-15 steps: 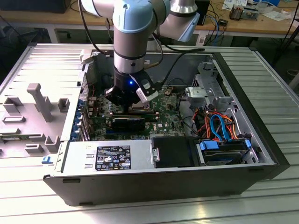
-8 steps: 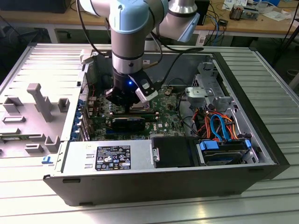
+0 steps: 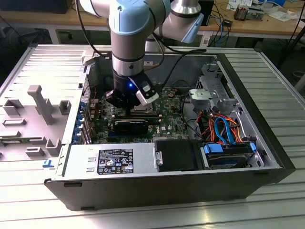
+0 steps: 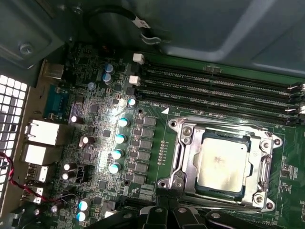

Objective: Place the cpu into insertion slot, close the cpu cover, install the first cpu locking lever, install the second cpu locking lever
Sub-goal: 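Install the second cpu locking lever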

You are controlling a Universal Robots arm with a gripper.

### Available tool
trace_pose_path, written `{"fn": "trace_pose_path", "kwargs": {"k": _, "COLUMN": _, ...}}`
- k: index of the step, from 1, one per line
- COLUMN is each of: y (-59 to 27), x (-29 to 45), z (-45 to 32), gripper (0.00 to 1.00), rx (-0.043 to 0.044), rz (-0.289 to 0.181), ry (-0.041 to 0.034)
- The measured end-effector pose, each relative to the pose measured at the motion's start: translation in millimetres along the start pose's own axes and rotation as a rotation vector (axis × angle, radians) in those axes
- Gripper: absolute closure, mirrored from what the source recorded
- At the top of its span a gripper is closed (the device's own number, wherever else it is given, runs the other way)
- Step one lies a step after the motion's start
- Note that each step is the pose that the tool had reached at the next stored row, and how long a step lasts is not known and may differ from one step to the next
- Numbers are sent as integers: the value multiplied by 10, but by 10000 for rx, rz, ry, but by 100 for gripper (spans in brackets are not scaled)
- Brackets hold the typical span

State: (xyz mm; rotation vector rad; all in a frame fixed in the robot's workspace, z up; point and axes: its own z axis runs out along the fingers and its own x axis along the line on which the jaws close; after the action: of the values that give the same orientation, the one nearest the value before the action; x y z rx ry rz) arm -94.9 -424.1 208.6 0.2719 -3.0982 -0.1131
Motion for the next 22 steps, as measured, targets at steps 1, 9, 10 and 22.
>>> {"fn": "trace_pose_path", "kwargs": {"k": 1, "y": -17, "x": 3, "z": 8, "gripper": 89, "rx": -121, "rz": -5, "ry": -22}}
{"fn": "trace_pose_path", "kwargs": {"k": 9, "y": -40, "x": 8, "z": 14, "gripper": 89, "rx": -496, "rz": -18, "ry": -87}}
{"fn": "trace_pose_path", "kwargs": {"k": 10, "y": -46, "x": 9, "z": 16, "gripper": 89, "rx": -526, "rz": -18, "ry": -93}}
{"fn": "trace_pose_path", "kwargs": {"k": 22, "y": -74, "x": 12, "z": 62, "gripper": 89, "rx": -696, "rz": -26, "ry": -124}}
